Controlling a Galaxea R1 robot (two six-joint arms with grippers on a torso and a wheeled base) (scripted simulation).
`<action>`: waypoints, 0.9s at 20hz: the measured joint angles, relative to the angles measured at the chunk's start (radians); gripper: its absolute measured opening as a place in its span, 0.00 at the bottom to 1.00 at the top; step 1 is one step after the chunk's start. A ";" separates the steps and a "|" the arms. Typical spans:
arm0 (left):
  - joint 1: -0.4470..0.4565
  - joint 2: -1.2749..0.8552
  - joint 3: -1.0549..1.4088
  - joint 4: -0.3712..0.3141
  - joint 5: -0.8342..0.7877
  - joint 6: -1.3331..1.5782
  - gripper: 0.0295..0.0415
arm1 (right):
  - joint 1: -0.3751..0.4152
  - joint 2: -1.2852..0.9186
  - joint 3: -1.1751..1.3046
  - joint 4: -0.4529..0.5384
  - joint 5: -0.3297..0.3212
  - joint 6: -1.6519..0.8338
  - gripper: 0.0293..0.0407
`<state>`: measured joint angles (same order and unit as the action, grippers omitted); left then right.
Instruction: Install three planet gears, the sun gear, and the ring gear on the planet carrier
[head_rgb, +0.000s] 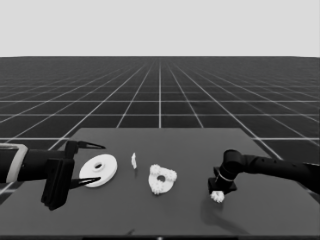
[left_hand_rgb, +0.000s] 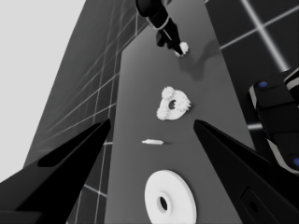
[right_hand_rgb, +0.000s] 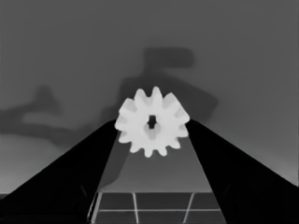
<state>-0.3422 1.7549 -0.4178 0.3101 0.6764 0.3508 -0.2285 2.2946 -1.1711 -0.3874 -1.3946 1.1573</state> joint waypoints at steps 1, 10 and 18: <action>0.000 0.000 0.000 0.000 0.000 0.000 0.75 | 0.000 0.000 0.000 0.000 0.000 0.000 0.14; 0.000 0.000 0.000 0.000 0.000 0.000 0.75 | 0.369 -0.079 0.188 0.339 -0.168 0.070 0.14; 0.000 0.000 0.000 0.000 0.000 0.000 0.75 | 0.479 0.138 0.045 0.443 -0.187 0.278 0.14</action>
<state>-0.3422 1.7549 -0.4178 0.3101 0.6764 0.3508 0.2503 2.4330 -1.1260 0.0553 -1.5813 1.4348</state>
